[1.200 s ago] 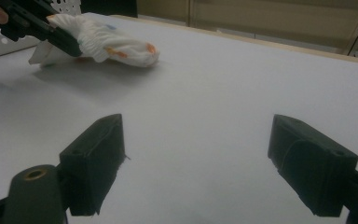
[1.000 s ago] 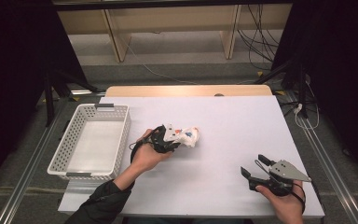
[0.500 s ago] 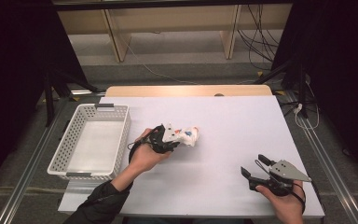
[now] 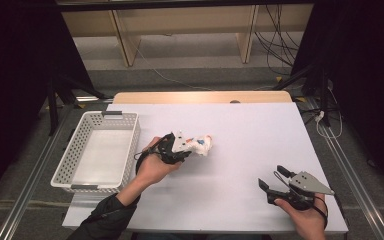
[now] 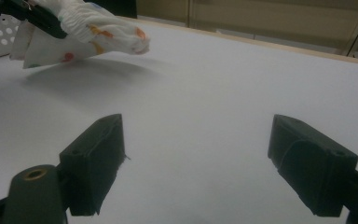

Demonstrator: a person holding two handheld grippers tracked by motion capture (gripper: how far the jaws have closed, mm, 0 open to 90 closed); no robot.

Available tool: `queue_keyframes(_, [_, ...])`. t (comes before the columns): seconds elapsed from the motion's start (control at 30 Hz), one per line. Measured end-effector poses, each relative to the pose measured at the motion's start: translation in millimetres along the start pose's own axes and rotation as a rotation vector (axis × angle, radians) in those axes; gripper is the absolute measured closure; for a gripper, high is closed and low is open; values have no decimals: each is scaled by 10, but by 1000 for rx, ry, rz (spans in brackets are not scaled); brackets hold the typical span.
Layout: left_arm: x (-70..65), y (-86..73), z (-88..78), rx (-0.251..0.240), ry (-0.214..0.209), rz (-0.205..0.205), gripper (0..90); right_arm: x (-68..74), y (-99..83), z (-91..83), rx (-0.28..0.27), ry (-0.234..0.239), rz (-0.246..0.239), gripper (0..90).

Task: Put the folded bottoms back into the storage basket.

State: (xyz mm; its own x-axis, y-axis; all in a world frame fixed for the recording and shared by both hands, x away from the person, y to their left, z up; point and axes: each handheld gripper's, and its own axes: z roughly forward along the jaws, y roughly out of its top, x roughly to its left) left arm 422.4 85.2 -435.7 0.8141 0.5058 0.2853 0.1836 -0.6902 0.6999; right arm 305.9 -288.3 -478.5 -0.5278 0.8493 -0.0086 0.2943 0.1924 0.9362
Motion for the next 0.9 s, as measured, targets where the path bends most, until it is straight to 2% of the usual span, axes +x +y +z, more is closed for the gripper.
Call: queue_keyframes(0.9, [49,28,-184,-30,29,2,765,0,-4,9,-2,0,0,193])
